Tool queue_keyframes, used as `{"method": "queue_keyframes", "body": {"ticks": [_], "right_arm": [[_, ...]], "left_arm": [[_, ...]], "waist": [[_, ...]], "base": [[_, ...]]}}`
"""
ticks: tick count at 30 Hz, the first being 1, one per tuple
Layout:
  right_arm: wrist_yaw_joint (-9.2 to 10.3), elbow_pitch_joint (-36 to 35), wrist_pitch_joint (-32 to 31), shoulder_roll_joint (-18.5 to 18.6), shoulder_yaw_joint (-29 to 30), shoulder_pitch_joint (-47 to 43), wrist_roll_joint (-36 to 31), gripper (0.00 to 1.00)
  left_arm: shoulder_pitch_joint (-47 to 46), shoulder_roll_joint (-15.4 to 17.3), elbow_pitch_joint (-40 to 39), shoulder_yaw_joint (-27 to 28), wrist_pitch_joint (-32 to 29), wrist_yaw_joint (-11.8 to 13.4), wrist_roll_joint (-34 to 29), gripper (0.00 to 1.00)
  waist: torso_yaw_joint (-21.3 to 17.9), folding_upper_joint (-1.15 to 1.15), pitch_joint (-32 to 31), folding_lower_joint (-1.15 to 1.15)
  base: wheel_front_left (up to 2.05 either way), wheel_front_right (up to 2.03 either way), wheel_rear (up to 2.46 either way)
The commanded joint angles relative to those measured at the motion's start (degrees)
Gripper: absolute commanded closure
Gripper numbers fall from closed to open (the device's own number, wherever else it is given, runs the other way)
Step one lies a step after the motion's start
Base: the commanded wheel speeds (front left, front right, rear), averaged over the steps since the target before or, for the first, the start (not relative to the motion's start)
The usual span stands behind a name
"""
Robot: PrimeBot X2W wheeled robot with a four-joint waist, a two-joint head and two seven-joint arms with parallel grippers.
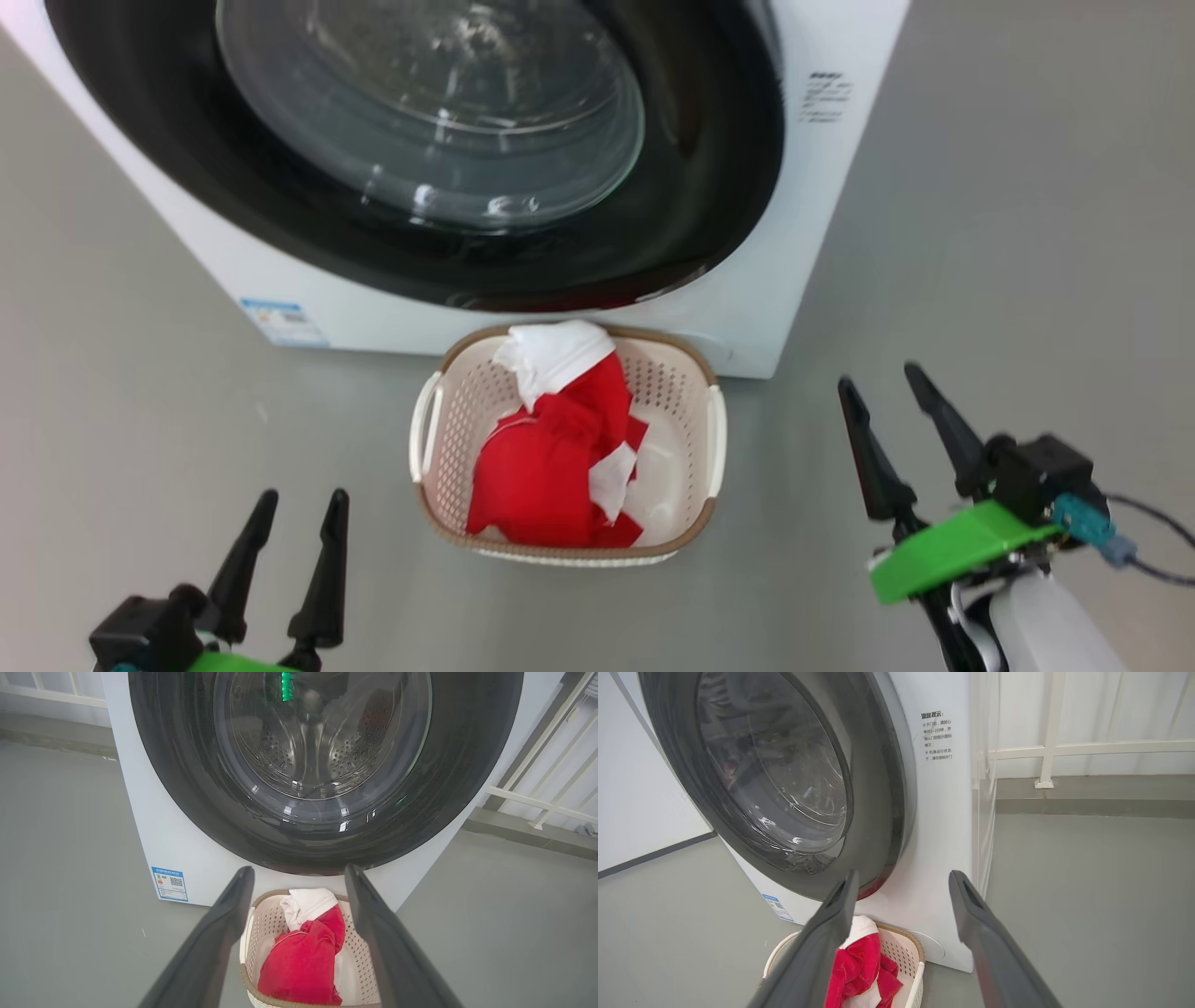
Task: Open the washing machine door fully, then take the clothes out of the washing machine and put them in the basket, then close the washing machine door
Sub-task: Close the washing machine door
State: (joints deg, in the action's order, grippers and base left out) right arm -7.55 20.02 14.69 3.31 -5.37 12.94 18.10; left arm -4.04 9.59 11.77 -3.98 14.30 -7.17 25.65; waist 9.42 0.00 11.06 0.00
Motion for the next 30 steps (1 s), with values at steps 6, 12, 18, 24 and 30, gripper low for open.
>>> {"method": "queue_keyframes", "body": {"ticks": [6,12,18,24,30], "right_arm": [[0.06,-2.69,0.31,-0.41,0.06,-5.12,0.93,0.0],[0.06,-3.03,0.31,-0.42,0.21,-8.4,1.06,0.0],[0.06,-3.24,0.31,-0.43,0.21,-11.19,1.12,0.0],[0.06,-4.11,0.31,-0.43,1.16,-13.46,1.0,0.0],[0.06,-4.58,0.31,-0.43,2.1,-15.64,0.65,0.0]], "left_arm": [[1.56,1.82,-0.43,3.14,0.7,-0.32,-1.05,0.0],[2.64,2.18,-0.06,3.33,0.7,-0.32,-1.52,0.0],[4.59,2.49,0.06,4.17,0.7,-0.32,-1.85,0.0],[6.13,2.16,-0.4,5.62,0.7,-0.32,-2.76,0.0],[6.99,1.66,-0.49,6.22,0.7,-0.32,-3.02,0.0]], "waist": [[-3.66,0.0,-3.77,0.0],[-4.91,0.0,-5.17,0.0],[-6.77,0.0,-6.48,0.0],[-8.35,0.0,-7.17,0.0],[-8.8,0.0,-8.2,0.0]], "base": [[0.0,0.0,0.0],[0.0,0.0,0.0],[0.0,0.0,0.0],[0.0,0.0,0.0],[0.0,0.0,0.0]]}}
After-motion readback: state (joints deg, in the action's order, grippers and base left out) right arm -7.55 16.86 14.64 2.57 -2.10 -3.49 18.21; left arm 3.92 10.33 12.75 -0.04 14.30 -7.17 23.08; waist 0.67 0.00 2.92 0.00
